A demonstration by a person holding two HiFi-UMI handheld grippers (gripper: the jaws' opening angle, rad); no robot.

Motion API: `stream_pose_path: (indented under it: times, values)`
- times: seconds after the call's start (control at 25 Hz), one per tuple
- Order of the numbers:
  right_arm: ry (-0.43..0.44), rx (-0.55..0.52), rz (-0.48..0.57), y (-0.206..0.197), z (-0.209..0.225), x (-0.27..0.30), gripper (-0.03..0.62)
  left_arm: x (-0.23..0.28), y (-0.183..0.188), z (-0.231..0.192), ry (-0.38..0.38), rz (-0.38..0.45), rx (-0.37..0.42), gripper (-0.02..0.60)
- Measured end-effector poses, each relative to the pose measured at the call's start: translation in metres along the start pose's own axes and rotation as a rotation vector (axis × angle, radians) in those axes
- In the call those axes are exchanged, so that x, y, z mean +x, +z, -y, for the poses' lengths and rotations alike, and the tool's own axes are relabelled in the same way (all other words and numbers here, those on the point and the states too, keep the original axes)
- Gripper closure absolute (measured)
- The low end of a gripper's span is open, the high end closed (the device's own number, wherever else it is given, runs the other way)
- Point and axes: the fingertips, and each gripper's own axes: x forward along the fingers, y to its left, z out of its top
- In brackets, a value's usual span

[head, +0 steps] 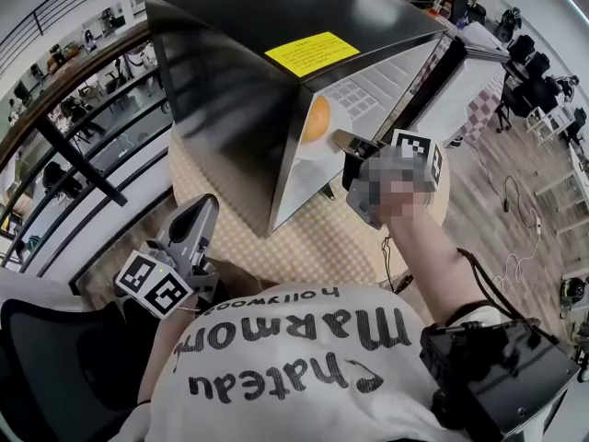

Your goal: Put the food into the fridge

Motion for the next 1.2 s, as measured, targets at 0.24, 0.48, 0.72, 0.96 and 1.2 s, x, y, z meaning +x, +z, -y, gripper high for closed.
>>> stream_pose_path:
  times: [0.24, 0.48, 0.72, 0.96, 1.2]
  values:
    - [-0.033, -0.092, -0.005, 0.004, 0.000, 0.008, 0.549, -0.002, 0.001, -0.007, 0.010, 0.002, -0.007, 0.574]
    - [-0.062, -0.179, -0.014, 0.006, 0.005, 0.009, 0.536, 0.000, -0.003, -0.005, 0.017, 0.003, -0.004, 0.574]
    - [-0.097, -0.281, -0.026, 0.011, 0.003, 0.016, 0.519, 0.004, 0.001, -0.007, 0.014, 0.003, -0.003, 0.574]
    - [-0.126, -0.358, -0.043, 0.011, 0.000, 0.019, 0.493, 0.006, 0.006, -0.007, 0.011, 0.002, -0.005, 0.574]
    - [-0.150, -0.450, -0.057, 0.004, -0.003, 0.029, 0.475, -0.001, 0.003, -0.015, 0.013, 0.001, -0.010, 0.574]
